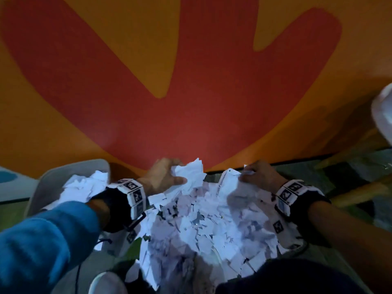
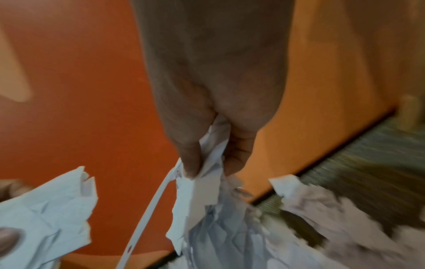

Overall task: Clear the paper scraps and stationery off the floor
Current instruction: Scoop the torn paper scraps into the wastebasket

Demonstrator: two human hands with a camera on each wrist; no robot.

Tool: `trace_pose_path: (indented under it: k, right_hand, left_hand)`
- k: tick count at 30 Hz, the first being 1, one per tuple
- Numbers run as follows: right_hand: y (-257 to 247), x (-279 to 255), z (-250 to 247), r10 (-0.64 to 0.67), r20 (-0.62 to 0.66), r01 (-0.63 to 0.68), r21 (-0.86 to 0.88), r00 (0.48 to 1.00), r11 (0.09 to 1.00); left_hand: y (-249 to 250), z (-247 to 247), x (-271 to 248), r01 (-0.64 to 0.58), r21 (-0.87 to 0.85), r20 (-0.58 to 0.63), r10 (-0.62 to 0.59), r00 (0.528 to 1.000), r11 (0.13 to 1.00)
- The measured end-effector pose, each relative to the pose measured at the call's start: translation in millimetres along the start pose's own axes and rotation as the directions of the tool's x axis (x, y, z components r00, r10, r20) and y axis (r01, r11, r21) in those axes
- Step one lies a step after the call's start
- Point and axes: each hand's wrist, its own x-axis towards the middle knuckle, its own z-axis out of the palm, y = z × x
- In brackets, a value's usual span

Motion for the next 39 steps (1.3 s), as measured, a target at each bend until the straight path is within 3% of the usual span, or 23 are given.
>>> trace_pose_path:
  k: [5,11,19,21,24,28,31,34,39]
  right_hand:
    - [-79.8,11.4,-9.9,-0.047,0.009,0.047,-0.041,0.999,0.998]
    - [-197.5,43.1,4.8,-0.204,0.084,0.209,-0.052,0.975,0.977]
    - [-338.9,75.5,102.1,-0.357,0.207,0.349,0.075,0.911,0.934]
    - [-354.6,85.0,136.7,-0.345,0.223,0.331,0.098,0.912,0.939]
    - [-367.3,97.5,190.8,-0.297,0.262,0.275,0.116,0.918,0.954]
    - [-369.6,105.3,250.7,-0.184,0.277,0.166,0.088,0.943,0.982]
    - [-360.9,113.2,287.8,-0.104,0.285,0.11,-0.002,0.953,0.994]
    - [-351.9,116.3,303.6,-0.091,0.346,0.153,-0.155,0.934,0.976]
    - [-350.4,125.3,290.4,-0.175,0.433,0.33,-0.314,0.884,0.89]
  left_hand:
    - [-19.6,-69.3,-58.0,0.023,-0.029,-0.109,-0.026,0.994,0.999]
    - [-77.1,-134.9,-114.6,0.158,-0.167,-0.295,-0.202,0.934,0.973]
    - [-153.3,-184.6,-146.9,0.366,-0.2,-0.384,-0.416,0.824,0.909]
    - [-167.8,-184.7,-149.6,0.419,-0.204,-0.345,-0.466,0.815,0.885]
    - [-188.2,-181.4,-152.8,0.456,-0.294,-0.194,-0.519,0.832,0.84]
    - [-198.2,-178.0,-160.6,0.421,-0.379,-0.048,-0.472,0.88,0.824]
    - [-208.3,-178.9,-163.2,0.426,-0.413,-0.012,-0.472,0.881,0.805]
    - [-215.6,-182.5,-165.2,0.446,-0.248,0.015,-0.456,0.89,0.86]
    - [-213.2,-199.3,-167.1,0.329,0.119,0.019,-0.334,0.942,0.937]
